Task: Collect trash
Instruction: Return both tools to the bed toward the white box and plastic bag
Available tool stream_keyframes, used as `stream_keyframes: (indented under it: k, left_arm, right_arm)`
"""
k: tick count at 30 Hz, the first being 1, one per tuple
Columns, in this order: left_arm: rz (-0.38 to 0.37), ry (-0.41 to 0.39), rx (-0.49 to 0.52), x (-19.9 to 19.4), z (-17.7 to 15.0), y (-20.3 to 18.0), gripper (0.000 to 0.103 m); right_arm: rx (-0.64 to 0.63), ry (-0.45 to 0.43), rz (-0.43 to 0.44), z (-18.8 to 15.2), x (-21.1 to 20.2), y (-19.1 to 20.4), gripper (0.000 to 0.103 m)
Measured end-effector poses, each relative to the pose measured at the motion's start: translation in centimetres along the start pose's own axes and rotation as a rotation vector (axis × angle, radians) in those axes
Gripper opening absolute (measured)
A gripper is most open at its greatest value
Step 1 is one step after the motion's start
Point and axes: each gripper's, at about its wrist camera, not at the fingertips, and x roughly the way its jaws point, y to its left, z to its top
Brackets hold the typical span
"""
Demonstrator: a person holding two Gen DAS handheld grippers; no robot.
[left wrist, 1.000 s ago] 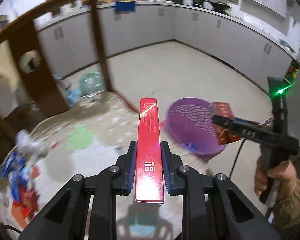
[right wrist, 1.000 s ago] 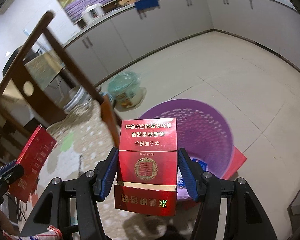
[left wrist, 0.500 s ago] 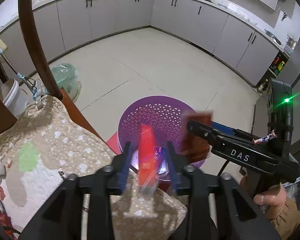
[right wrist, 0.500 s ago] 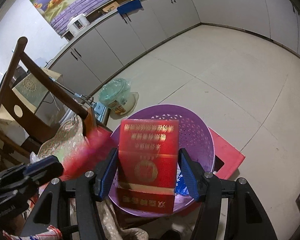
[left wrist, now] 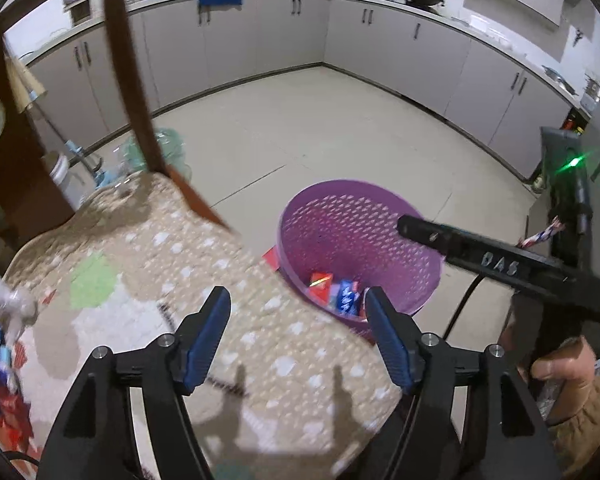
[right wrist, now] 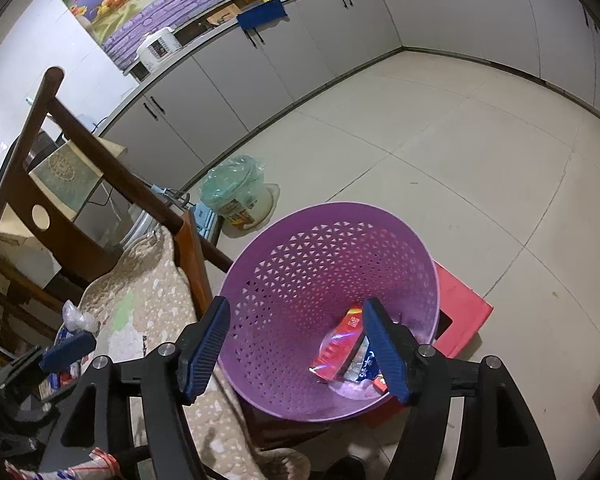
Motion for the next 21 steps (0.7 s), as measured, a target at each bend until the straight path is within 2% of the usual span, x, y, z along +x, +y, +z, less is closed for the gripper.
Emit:
stream_keyframes:
  k: [9,15,21]
  left_arm:
    - [0.119,0.014,-0.083,-3.1,-5.2,5.0,0.071]
    - [0.199,0.007,-0.189,-6.0,-9.1,10.0,0.073]
    - [0.269,-0.005,-0.328,-9.3,-13.3,15.5,0.074]
  right_arm:
    - [-0.074,0.020,0.010,-1.5,-0.1,4.4,0.080]
    - [-0.157,0.060,0.044,-3.5,0.4,9.1,0.085]
    - [-0.256,0.121,0.076,-5.9,1.6,13.8,0.086]
